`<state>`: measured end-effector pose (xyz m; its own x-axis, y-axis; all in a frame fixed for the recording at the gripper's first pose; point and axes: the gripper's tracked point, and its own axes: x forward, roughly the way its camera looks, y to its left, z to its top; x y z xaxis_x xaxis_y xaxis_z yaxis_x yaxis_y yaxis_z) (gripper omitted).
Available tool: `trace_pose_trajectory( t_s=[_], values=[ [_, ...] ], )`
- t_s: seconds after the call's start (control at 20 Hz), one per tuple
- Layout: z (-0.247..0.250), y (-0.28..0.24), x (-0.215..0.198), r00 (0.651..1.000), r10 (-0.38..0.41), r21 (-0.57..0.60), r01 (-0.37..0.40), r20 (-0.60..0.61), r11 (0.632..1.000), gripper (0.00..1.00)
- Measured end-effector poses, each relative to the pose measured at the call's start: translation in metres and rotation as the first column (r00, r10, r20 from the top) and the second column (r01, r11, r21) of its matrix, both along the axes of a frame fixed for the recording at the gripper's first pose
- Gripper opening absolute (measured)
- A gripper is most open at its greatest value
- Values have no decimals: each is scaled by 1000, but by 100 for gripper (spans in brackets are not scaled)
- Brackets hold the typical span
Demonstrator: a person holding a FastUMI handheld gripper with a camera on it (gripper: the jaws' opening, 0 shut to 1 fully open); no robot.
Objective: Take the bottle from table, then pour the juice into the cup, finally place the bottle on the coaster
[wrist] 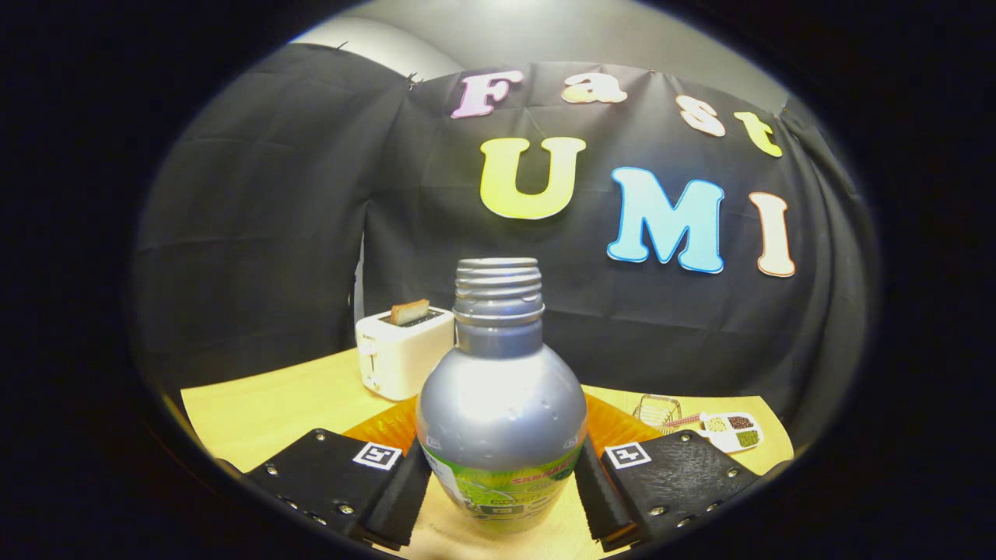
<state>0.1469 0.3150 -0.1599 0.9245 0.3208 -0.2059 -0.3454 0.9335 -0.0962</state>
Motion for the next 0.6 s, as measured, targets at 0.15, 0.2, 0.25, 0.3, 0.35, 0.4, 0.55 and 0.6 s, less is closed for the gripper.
trace_pose_trajectory(
  t_s=[0.15,0.2,0.25,0.3,0.35,0.4,0.55,0.6],
  values=[
    [2,1,0,1000,2,30,-2,0,1000,80],
    [1,0,0,1000,2,28,-2,5,1000,80],
    [0,-1,1,1000,1,26,-1,13,1000,81],
    [1,-2,3,1000,-3,25,2,18,1000,81],
    [-2,-5,5,1000,-8,26,7,21,1000,81],
    [-5,-6,8,1000,-11,29,10,18,1000,81],
    [-18,-8,13,1000,-13,45,13,-3,999,80],
    [-24,-8,15,1000,-17,46,18,-10,999,80]
  ],
)
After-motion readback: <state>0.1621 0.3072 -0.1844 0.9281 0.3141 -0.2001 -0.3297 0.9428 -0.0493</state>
